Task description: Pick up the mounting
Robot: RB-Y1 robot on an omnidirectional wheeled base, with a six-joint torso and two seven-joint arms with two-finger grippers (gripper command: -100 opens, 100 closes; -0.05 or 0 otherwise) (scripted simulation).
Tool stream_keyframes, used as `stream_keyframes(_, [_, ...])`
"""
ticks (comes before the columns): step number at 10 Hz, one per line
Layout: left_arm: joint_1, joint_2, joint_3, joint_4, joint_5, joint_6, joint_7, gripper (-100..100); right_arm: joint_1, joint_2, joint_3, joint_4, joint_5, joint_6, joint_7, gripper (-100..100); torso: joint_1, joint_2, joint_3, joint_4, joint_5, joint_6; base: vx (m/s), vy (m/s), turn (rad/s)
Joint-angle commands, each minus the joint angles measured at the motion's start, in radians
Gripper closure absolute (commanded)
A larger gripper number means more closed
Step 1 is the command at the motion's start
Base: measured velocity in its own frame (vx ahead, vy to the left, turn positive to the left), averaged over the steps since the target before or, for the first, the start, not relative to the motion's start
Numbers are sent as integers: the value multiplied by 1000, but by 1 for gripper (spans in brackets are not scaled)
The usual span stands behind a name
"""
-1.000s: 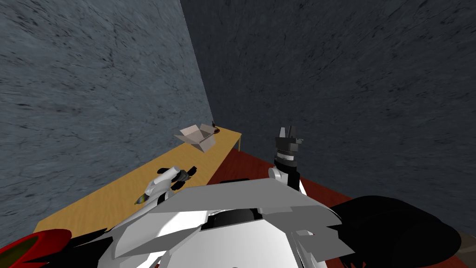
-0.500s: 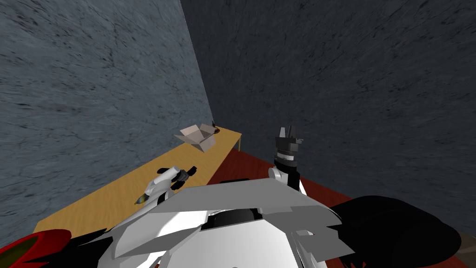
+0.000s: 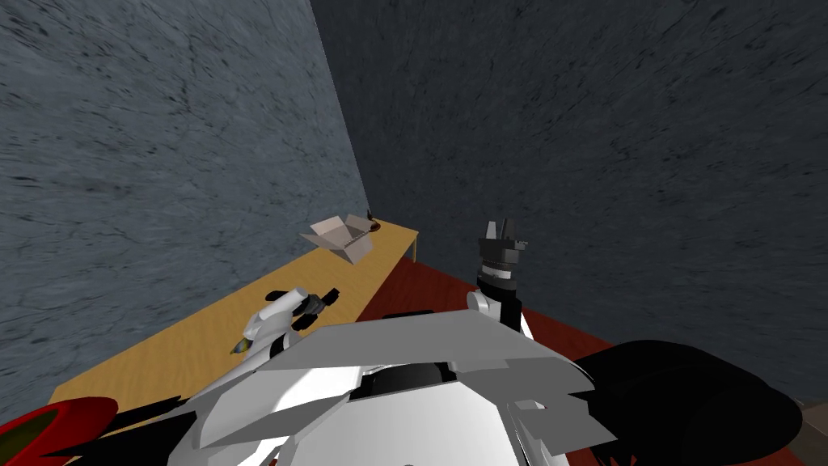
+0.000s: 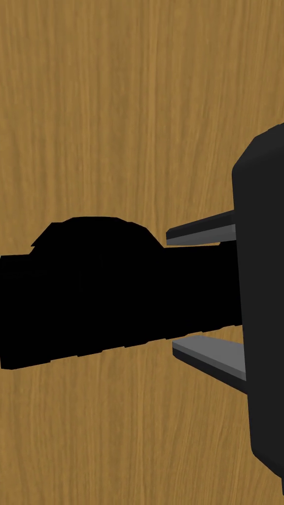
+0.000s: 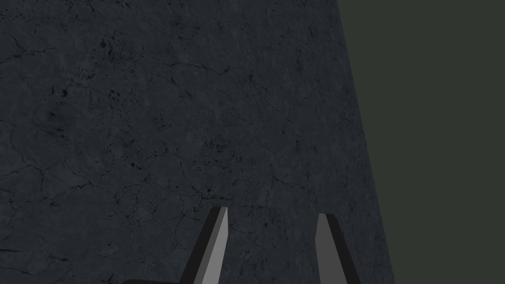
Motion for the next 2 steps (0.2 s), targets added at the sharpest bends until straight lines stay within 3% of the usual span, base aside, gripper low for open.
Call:
stream_keyframes(1, [0, 0, 0, 0, 0, 0, 0, 100, 0, 0, 0, 0, 0, 0, 0, 0, 0, 0, 0, 0, 0, 0, -14, -17, 1])
stream_keyframes(2, [1, 0, 1, -3, 0, 6, 0, 0, 0, 0, 0, 0, 0, 0, 0, 0, 1, -1, -1, 0, 0, 0, 0, 0, 0])
